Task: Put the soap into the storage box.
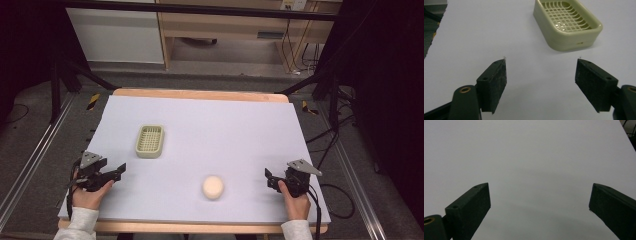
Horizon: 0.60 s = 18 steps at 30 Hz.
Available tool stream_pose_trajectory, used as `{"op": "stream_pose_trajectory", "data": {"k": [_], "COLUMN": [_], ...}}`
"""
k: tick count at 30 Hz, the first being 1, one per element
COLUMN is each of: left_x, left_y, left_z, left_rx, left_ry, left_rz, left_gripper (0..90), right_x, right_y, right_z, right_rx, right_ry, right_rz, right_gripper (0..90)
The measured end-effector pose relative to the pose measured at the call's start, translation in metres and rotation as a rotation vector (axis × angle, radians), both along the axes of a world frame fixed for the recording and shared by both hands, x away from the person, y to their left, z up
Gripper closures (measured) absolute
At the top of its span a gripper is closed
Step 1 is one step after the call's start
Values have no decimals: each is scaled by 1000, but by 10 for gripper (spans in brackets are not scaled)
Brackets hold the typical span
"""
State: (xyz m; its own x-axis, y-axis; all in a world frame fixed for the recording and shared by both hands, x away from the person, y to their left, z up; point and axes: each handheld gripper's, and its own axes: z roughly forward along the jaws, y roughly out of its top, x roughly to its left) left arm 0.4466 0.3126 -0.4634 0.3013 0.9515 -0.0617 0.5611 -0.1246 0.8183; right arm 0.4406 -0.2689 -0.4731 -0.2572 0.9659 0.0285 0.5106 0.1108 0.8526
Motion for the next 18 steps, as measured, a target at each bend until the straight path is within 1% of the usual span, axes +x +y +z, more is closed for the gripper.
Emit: {"op": "stream_pose_trajectory", "data": {"k": [1, 2, 3, 5, 8, 13, 18], "left_x": [-1, -2, -2, -3, -4, -5, -6], "left_y": [-3, -6, -6, -10, -14, -18, -21], "left_z": [1, 1, 1, 2, 2, 5, 5], "left_rx": [-6, -4, -4, -2, 0, -9, -4], "left_ry": [-6, -8, -8, -10, -10, -18, -21], "left_rz": [-3, -14, -14, -30, -40, -54, -61], "left_gripper": [255, 255, 254, 254, 254, 255, 258], "right_x": [1, 2, 2, 3, 3, 3, 2], "right_y": [1, 3, 3, 5, 4, 1, 1], "right_z": [0, -1, -1, -1, -2, -2, -2], "right_rx": [-3, -6, -6, -21, -20, -6, -14], "right_ry": [2, 10, 10, 21, 26, 31, 28], "right_rz": [5, 11, 11, 16, 15, 13, 15], "right_gripper": [42, 45, 45, 45, 45, 45, 45]}}
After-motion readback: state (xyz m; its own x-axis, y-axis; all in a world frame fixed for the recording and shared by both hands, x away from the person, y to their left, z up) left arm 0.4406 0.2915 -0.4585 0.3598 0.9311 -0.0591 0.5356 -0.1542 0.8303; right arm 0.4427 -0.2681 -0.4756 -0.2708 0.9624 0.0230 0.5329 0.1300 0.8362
